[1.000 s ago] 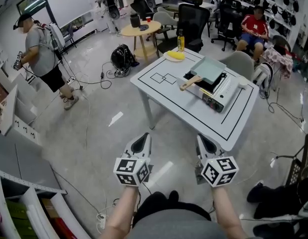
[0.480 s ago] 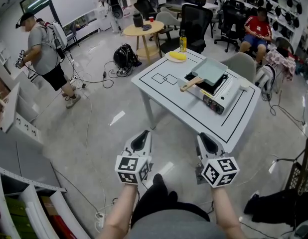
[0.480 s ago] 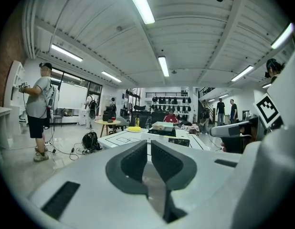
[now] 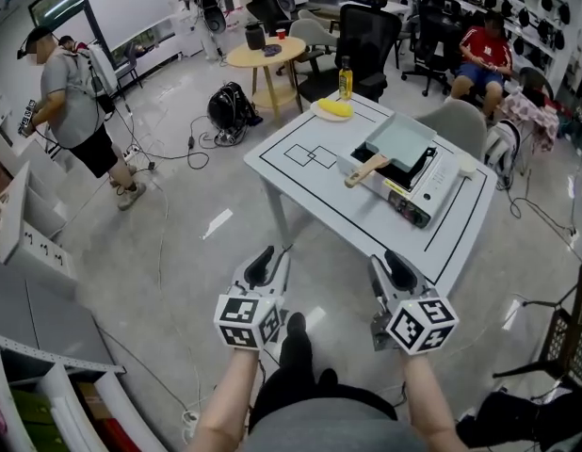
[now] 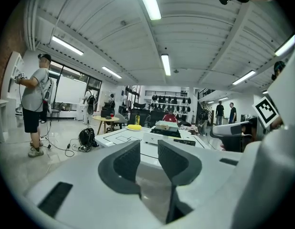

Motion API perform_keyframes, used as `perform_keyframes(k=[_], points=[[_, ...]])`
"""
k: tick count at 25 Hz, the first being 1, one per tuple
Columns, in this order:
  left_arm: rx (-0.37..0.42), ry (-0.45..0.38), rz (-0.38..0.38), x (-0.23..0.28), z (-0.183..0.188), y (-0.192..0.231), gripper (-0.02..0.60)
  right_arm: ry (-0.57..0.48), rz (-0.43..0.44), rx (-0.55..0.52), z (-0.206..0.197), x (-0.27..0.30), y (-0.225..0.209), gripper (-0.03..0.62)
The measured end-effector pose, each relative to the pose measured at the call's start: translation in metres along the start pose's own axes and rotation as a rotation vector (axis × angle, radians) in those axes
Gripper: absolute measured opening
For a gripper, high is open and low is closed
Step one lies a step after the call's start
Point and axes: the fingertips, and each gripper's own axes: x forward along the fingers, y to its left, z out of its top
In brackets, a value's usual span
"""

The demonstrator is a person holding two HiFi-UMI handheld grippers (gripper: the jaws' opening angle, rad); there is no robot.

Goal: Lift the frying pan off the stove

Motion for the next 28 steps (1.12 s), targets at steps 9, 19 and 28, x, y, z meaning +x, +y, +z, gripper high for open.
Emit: perform_keyframes(k=[9,19,28], points=[[-0.009,-0.005,-0.069,0.083,0.024,0.055,0.127,-0.046,-0.076,0.041,0.031,0.075,-0.03,0.175],[-0.005,0.013,-0.213,0.176,0.049,0.092,0.127,-0.116,-0.233,0.124,0.056,0.126,-0.064,0.183],[-0.006,0.047,-0.352,0.226,0.052,0.083,0.127,-0.166,-0.328,0.208,0.062,0.13,-0.083,0.184]])
